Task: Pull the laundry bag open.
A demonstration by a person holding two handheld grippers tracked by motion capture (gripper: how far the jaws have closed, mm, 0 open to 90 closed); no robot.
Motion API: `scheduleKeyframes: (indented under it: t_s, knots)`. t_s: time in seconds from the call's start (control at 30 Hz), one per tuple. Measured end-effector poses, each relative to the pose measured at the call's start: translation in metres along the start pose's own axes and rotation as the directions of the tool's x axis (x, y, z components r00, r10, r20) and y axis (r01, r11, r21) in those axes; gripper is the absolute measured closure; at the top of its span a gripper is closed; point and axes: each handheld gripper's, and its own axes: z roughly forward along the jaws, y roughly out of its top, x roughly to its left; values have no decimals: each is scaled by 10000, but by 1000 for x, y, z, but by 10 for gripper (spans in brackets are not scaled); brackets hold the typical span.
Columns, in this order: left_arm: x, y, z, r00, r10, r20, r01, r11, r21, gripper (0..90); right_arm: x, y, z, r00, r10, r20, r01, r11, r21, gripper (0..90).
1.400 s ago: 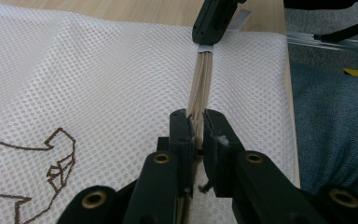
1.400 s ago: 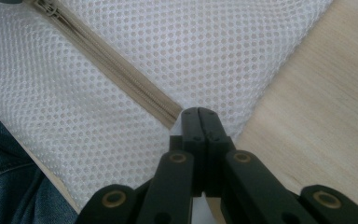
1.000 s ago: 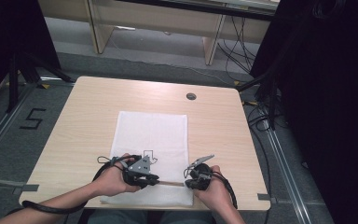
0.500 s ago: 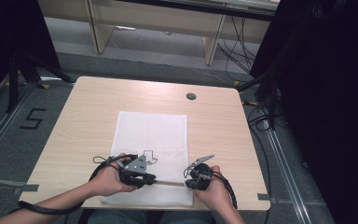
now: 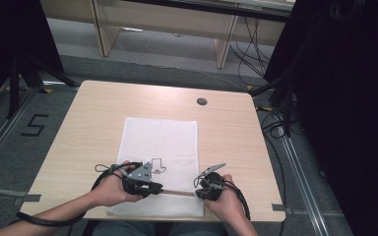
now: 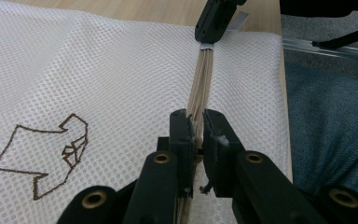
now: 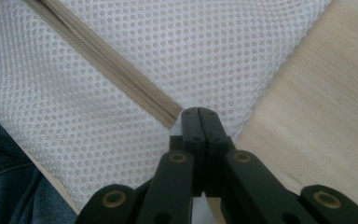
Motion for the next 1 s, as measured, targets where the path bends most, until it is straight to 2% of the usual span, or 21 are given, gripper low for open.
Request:
scheduleKeyframes:
  t_s: [0.1, 0.13, 0.17, 0.2, 0.23, 0.27, 0.3, 0.33, 0.4, 0.5, 0.63, 0.67, 0.8, 0.93, 1.0]
  knots:
    - [0, -1, 0, 10000, 49, -66, -49, 10000, -2, 823, 0, 0, 0, 10000, 7, -5, -7, 10000, -3, 900]
    - [0, -1, -1, 10000, -34, -39, 34, 10000, -9, 822, -1, 0, 1, 9998, -198, -55, 197, 9997, -109, 900]
    - [0, -1, -1, 10000, 42, -62, -42, 10000, 19, 823, 0, 0, 0, 10000, -8, 4, 8, 10000, 5, 900]
    - [0, -2, -2, 9999, -103, -6, 103, 9999, -59, 822, 0, 0, 0, 10000, -68, -14, 68, 10000, -29, 900]
    - [0, -2, -3, 10000, -25, -39, 25, 10000, -37, 822, -2, 0, 1, 9994, -332, -48, 331, 9992, -210, 900]
    - [0, -3, -3, 9999, -169, 18, 169, 9998, -81, 822, -2, 0, 1, 9993, -366, -68, 364, 9991, -232, 900]
    - [0, -3, -3, 9999, -108, -42, 108, 9999, -17, 823, -3, 0, 1, 9991, -411, -97, 408, 9989, -229, 900]
    - [1, -3, -3, 10000, -4, -52, 4, 10000, -7, 823, -2, 0, 1, 9994, -350, -66, 348, 9992, -215, 900]
    - [1, -3, -3, 10000, -94, -8, 94, 9999, -43, 823, -2, 0, 1, 9994, -347, -61, 346, 9992, -217, 900]
    - [1, -2, -4, 9999, 100, -4, -100, 9999, 8, 822, -3, 0, 1, 9993, -367, -94, 365, 9991, -225, 900]
    - [1, -3, -5, 10000, -50, 14, 50, 10000, -82, 823, -2, 0, 1, 9996, -286, -74, 284, 9993, -226, 900]
    - [1, -4, -6, 10000, 43, -14, -43, 10000, -45, 823, -2, 0, 1, 9995, -300, -65, 298, 9993, -220, 900]
    - [1, -5, -7, 9999, -85, 84, 85, 9999, -109, 822, -2, 0, 1, 9996, -286, -84, 284, 9994, -218, 900]
    - [1, -5, -8, 10000, 31, 74, -31, 10000, -58, 823, -2, 0, 1, 9995, -297, -66, 296, 9994, -204, 900]
    - [2, -6, -9, 10000, -70, -3, 70, 10000, -65, 822, -2, 0, 1, 9997, -221, -85, 220, 9996, -190, 900]
